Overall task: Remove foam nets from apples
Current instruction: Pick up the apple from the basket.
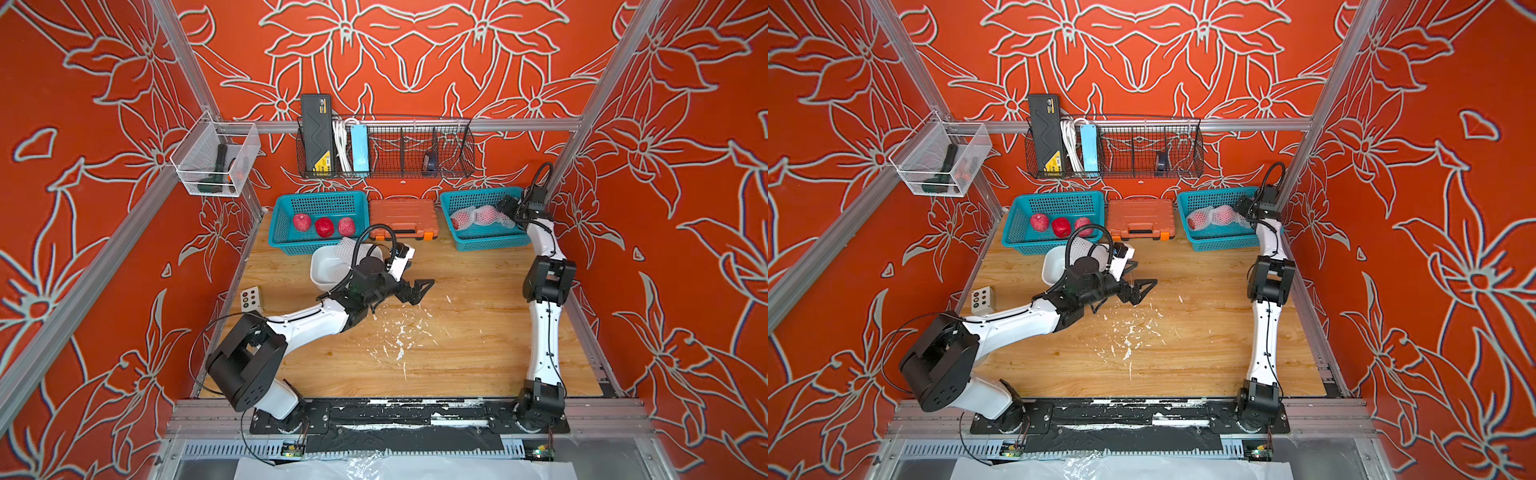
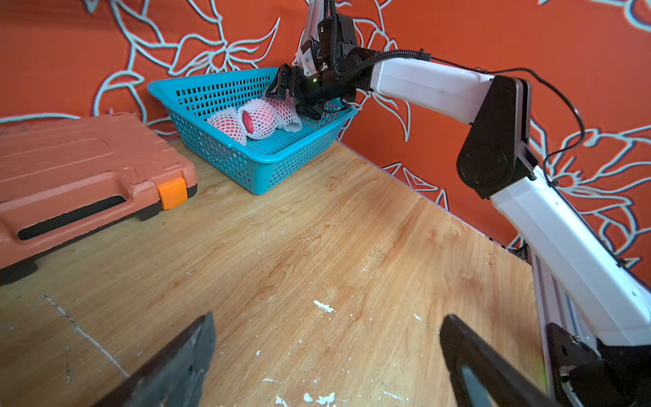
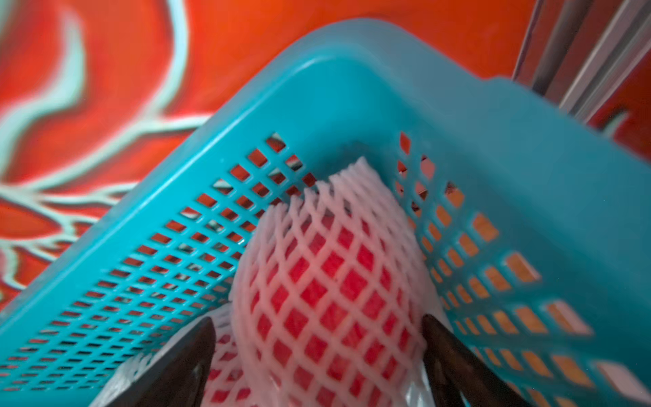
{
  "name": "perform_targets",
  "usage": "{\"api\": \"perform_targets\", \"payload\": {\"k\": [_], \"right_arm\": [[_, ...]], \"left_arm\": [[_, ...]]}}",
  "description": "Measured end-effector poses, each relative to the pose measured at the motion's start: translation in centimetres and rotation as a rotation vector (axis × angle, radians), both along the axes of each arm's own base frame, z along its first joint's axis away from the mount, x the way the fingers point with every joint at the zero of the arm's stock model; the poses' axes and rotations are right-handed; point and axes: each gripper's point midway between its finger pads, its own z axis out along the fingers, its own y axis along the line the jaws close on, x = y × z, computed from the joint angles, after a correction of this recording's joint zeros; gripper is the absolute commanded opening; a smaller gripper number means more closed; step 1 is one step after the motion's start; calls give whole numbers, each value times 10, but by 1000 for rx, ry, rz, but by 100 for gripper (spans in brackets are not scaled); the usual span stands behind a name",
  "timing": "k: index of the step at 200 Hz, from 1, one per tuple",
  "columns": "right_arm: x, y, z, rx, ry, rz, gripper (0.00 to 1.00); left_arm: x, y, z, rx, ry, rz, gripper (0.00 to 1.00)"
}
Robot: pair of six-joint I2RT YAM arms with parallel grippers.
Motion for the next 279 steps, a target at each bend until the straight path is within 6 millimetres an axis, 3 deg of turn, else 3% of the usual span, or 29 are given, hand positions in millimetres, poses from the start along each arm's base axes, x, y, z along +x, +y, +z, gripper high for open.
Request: {"api": "perform_targets", "payload": {"k": [51,120,129,143,170,210,279], "right_arm": [[8,9,-18,47,-13,-11,83],[10,32,-18,56,-24,20,68],[9,37,-18,55,-21,26,69],[10,42,-17,50,-21,26,81],[11,46,-13,38,-14,12,83],[13,42,-13,51,-21,-16,66],[16,41,-15,75,-32,-19,51]], "left_arm": [[5,-4,1,6,0,-1,97],[6,-3,-1,21,-3,0,97],[6,-3,-1,21,-4,0,97],[6,-3,-2,24,-2,2,97],[6,-3,-3,25,0,2,97],[6,-3,-3,25,0,4,97],[7,-2,-3,29,-3,13,98]]}}
